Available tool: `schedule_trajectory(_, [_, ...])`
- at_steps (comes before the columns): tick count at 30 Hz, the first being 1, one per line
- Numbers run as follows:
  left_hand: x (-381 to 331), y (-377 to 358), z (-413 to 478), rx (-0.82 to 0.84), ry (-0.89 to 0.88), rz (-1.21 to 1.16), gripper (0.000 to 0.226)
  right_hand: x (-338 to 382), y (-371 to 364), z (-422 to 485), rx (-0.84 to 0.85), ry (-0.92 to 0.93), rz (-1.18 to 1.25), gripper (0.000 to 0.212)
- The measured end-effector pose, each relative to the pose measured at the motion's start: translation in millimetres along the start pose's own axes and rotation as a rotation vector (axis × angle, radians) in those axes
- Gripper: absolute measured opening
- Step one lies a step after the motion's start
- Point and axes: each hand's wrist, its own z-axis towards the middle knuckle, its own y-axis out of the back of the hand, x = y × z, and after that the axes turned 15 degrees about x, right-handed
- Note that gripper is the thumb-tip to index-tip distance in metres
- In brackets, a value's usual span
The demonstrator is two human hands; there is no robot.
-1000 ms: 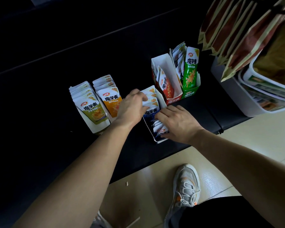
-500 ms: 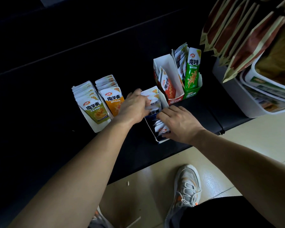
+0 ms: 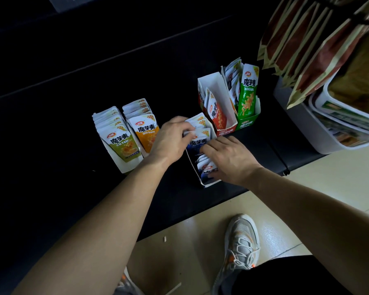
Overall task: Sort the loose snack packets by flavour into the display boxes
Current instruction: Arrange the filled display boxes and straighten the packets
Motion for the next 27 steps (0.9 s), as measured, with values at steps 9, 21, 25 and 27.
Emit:
schedule_trajectory(9, [1.9, 4.9, -1.0, -0.013, 0.008, -0.103, 0.018, 2.5, 3.1, 10.8, -0.001, -0.060, -0.018, 0.076])
schedule_trajectory(21, [9.4, 3.2, -1.9, 0.009, 0.027, -0.220, 0.023, 6.6, 5.7, 12.1, -0.052, -0.088, -0.079, 0.082])
schedule_trajectory(25, [6.9, 4.1, -2.4, 0.002, 0.058, -0.248, 0.029, 6.7, 9.0, 15.3, -0.016, -0.103, -0.088, 0.085])
schedule_trajectory(27, [5.5, 5.0, -3.5, 0.001, 0.066, -0.230, 0.029, 6.5, 8.3, 14.4, -0.020, -0.110, -0.085, 0.084])
